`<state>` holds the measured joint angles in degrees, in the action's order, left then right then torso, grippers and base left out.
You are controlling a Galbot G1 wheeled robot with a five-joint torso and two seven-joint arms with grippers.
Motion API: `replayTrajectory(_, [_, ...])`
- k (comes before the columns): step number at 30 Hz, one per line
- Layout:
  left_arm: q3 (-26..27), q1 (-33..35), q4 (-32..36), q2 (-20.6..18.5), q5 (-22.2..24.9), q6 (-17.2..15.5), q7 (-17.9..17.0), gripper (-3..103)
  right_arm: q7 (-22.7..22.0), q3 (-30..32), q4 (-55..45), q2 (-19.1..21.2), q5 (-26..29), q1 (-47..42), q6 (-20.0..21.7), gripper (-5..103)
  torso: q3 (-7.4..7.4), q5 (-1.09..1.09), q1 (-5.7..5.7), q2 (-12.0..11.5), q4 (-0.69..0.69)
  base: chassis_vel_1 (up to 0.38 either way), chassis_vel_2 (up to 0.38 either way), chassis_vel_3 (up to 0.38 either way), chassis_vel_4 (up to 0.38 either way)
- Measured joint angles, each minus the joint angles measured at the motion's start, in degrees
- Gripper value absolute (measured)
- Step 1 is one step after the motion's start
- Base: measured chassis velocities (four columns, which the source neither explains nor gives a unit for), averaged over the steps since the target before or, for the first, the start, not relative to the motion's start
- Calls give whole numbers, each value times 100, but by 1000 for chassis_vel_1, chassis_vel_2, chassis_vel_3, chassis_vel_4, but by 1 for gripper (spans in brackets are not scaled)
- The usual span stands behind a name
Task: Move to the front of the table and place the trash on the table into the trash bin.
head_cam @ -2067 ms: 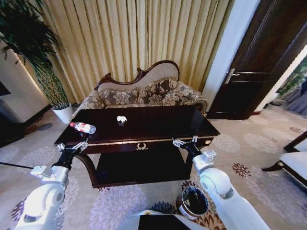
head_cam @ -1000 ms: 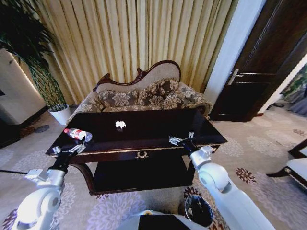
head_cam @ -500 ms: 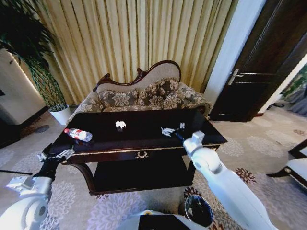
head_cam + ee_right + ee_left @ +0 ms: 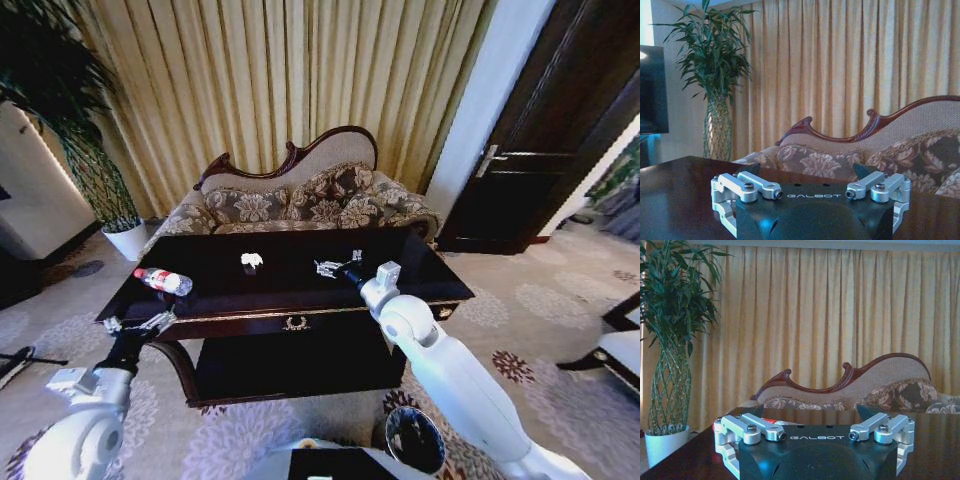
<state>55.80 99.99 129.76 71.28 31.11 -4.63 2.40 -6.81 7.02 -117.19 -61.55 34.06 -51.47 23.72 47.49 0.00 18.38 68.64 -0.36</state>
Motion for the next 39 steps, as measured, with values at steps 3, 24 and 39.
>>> replayTrajectory(3, [-120, -88, -42, 91, -86, 6, -32, 100, -1, 155, -72, -112, -133, -147, -2, 100, 0, -1, 0, 0, -2, 0, 0, 0, 0])
replayTrajectory(24, [-50, -204, -39, 100, -125, 9, -76, 100, -1, 216, -275, -204, -702, -853, -269, 100, 0, 0, -1, 0, 0, -17, 19, 20, -16])
replayTrajectory(39, [165, -64, 61, 303, -117, 10, -87, 100, -1, -117, 57, -96, -560, -254, -326, 100, -1, 0, -2, 0, -1, -30, 27, 28, -30])
